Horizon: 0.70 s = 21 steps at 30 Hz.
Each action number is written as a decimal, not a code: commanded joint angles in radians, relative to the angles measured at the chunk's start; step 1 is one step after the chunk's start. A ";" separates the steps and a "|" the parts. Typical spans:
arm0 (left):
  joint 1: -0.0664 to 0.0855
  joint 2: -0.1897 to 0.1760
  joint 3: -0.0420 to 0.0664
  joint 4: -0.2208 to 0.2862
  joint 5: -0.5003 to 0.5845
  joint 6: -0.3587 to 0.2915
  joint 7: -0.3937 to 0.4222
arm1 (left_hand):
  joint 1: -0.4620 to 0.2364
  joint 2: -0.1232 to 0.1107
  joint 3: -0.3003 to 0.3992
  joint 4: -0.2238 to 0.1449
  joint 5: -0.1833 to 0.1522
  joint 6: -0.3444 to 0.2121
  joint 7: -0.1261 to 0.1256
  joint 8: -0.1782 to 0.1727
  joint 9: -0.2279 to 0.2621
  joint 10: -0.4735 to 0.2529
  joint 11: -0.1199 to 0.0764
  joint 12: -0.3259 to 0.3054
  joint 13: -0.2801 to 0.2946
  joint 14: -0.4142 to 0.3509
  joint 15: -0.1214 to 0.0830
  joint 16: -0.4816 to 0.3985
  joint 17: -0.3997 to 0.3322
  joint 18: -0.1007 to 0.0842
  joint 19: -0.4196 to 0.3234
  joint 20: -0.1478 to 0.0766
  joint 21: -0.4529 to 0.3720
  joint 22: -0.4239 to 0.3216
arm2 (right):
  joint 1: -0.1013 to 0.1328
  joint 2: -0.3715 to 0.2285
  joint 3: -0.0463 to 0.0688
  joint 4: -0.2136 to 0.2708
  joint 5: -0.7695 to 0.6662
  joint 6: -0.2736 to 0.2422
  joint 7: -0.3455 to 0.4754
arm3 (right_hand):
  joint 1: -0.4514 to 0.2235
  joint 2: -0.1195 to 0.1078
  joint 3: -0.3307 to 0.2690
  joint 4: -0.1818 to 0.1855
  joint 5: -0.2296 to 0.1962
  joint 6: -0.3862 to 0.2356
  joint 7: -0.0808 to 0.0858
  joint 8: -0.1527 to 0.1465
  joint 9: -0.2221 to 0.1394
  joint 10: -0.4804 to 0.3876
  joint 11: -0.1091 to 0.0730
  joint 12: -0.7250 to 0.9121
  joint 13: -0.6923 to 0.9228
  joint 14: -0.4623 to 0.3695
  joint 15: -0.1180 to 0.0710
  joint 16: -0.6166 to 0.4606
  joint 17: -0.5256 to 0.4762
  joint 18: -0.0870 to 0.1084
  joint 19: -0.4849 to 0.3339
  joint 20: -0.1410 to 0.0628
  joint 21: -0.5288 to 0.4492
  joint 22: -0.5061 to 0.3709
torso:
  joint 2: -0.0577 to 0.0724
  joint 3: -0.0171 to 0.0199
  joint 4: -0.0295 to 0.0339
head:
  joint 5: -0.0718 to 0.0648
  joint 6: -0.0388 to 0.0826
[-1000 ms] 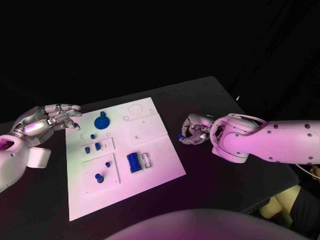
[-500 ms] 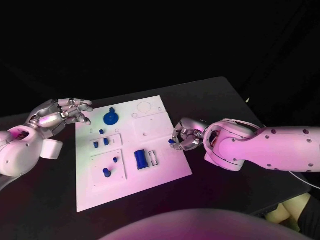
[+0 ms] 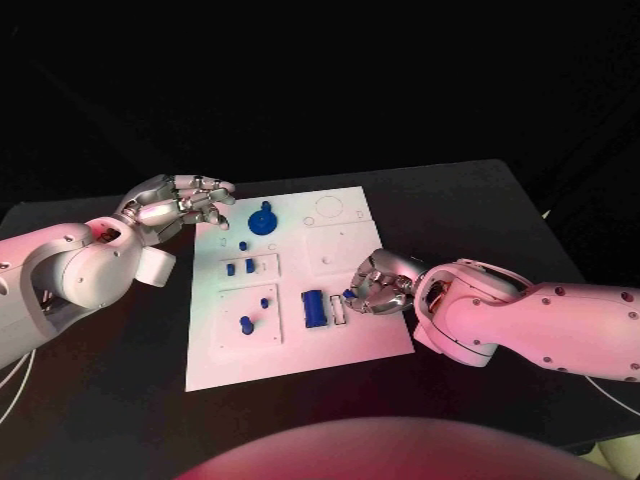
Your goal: Assemble the parts on the task board
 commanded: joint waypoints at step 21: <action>0.000 0.005 0.001 -0.001 0.001 0.022 0.007 | 0.003 0.004 0.005 0.003 0.001 -0.007 0.001 0.004 -0.001 -0.006 -0.001 0.006 -0.001 -0.005 -0.001 0.005 -0.001 0.005 0.004 0.000 -0.004 -0.001 | -0.018 0.054 0.001 -0.037 0.035 0.045 0.013 | -0.082 0.006 -0.035 0.038 -0.040 0.032 -0.023 0.024 0.016 0.005 -0.010 0.002 0.112 0.084 -0.013 -0.002 0.173 -0.011 0.013 -0.010 -0.001 0.185 | 0.000 0.0000 -0.0016 | 0.027 -0.002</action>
